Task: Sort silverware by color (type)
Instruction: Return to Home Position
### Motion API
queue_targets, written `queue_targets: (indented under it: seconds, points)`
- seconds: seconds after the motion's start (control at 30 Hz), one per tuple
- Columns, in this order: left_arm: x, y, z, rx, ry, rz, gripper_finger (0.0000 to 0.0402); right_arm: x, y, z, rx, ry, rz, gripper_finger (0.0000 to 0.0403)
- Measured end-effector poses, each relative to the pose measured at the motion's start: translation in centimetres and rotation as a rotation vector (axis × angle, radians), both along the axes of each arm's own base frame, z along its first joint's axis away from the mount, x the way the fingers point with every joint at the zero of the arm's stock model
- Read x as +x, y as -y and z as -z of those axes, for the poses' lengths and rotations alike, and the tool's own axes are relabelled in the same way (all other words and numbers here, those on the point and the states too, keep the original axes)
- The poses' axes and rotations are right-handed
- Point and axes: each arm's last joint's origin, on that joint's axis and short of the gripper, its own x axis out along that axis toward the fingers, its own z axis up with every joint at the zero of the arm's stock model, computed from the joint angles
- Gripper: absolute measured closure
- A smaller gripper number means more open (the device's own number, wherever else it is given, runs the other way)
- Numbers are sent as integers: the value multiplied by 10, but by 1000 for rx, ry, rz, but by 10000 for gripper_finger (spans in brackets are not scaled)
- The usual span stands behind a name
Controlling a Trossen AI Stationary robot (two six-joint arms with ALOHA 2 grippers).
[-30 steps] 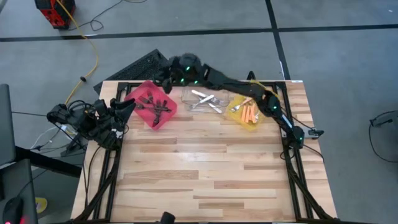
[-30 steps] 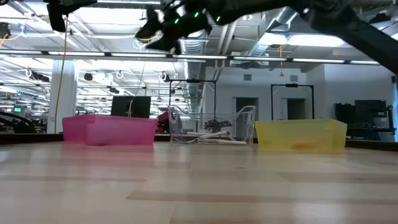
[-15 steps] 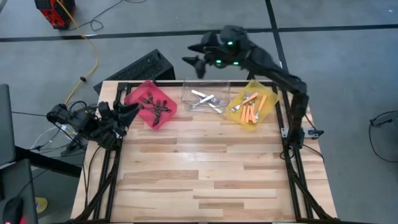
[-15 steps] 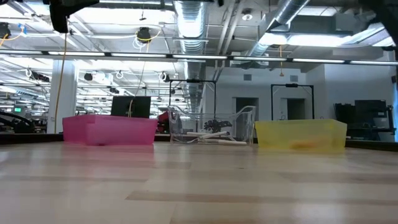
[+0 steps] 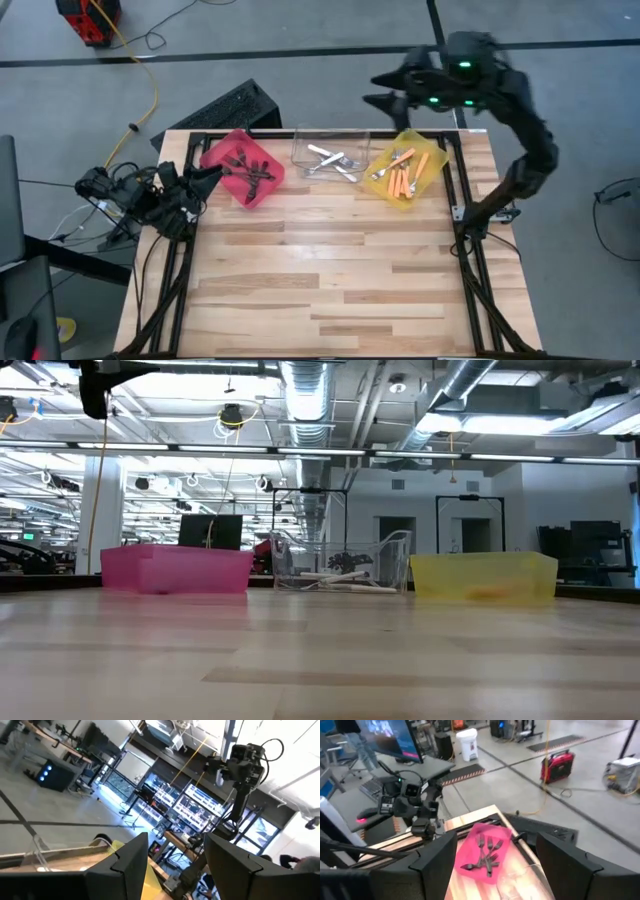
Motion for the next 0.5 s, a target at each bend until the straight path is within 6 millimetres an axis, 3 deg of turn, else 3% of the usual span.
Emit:
queue_targets:
  seconds: [0.2, 0.5]
  points:
    - [2, 2, 3, -24, 9, 88, 223, -60, -27, -22, -82, 59, 0, 106]
    - [-7, 3, -9, 27, 145, 279, 223, -142, -65, -24, -96, 26, 81, 106]
